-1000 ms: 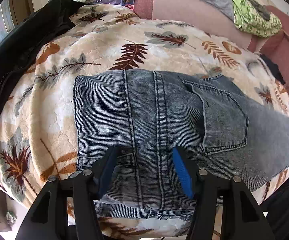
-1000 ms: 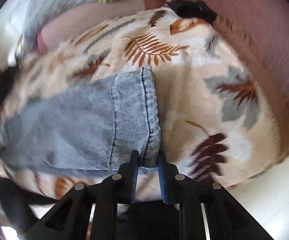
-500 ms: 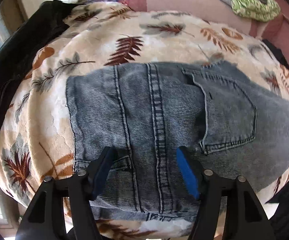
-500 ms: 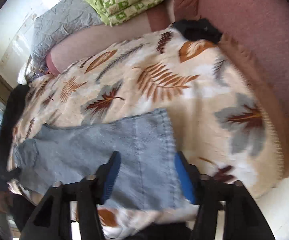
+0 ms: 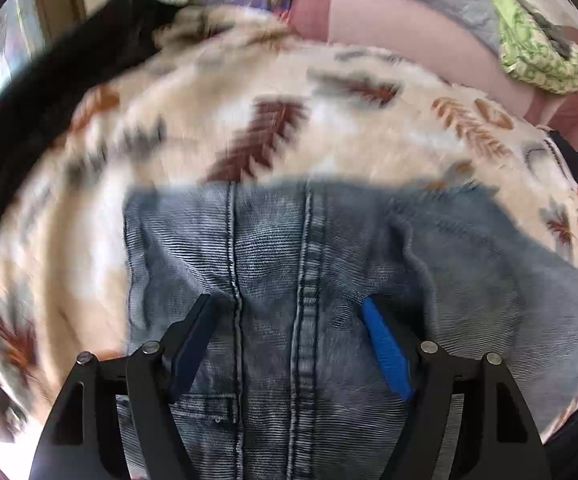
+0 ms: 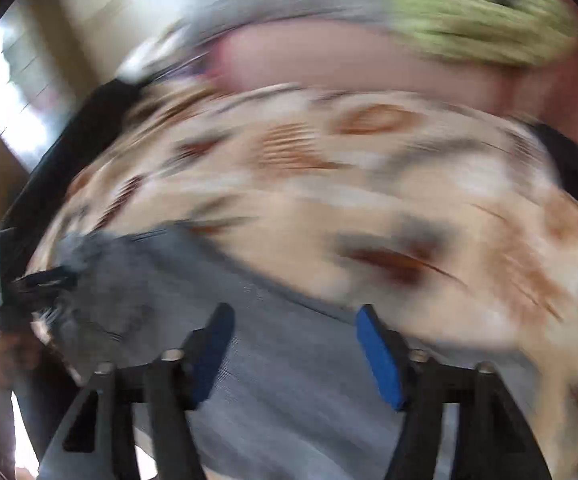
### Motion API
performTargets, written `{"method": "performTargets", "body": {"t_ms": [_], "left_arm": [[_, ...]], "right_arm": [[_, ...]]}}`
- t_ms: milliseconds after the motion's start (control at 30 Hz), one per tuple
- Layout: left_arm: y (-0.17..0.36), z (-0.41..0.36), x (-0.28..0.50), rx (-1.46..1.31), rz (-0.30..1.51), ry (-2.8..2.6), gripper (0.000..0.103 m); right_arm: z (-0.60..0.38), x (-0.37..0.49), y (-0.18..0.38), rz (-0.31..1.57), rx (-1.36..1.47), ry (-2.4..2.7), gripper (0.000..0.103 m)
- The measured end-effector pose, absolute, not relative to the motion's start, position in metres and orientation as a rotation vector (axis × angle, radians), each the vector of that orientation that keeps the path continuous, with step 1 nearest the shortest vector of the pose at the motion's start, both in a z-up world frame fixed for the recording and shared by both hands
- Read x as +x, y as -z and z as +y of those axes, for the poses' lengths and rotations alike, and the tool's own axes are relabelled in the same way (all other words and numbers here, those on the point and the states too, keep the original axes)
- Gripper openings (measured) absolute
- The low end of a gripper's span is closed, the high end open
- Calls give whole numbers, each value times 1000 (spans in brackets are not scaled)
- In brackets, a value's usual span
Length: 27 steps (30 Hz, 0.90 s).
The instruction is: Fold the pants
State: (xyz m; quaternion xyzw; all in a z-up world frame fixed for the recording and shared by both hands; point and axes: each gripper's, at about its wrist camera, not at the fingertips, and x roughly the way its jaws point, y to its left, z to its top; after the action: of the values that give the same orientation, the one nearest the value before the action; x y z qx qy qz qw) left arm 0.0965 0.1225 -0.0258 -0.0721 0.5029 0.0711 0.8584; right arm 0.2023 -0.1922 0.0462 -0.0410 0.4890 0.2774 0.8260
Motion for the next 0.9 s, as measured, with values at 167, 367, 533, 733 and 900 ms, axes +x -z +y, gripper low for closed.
{"method": "performTargets", "body": {"t_ms": [167, 367, 533, 733, 900], "left_arm": [[26, 127, 90, -150, 1008, -133, 78], [23, 126, 86, -142, 996, -136, 79], [26, 123, 93, -143, 1001, -147, 79], [25, 123, 93, -145, 1000, -149, 80], [25, 123, 92, -145, 999, -156, 80]], "right_arm": [[-88, 226, -5, 1056, -283, -645, 53], [-54, 228, 16, 1077, -465, -658, 3], [-46, 235, 3, 1004, -540, -561, 2], [-40, 239, 23, 1015, -540, -507, 3], [-58, 237, -3, 999, -464, -484, 26]]}}
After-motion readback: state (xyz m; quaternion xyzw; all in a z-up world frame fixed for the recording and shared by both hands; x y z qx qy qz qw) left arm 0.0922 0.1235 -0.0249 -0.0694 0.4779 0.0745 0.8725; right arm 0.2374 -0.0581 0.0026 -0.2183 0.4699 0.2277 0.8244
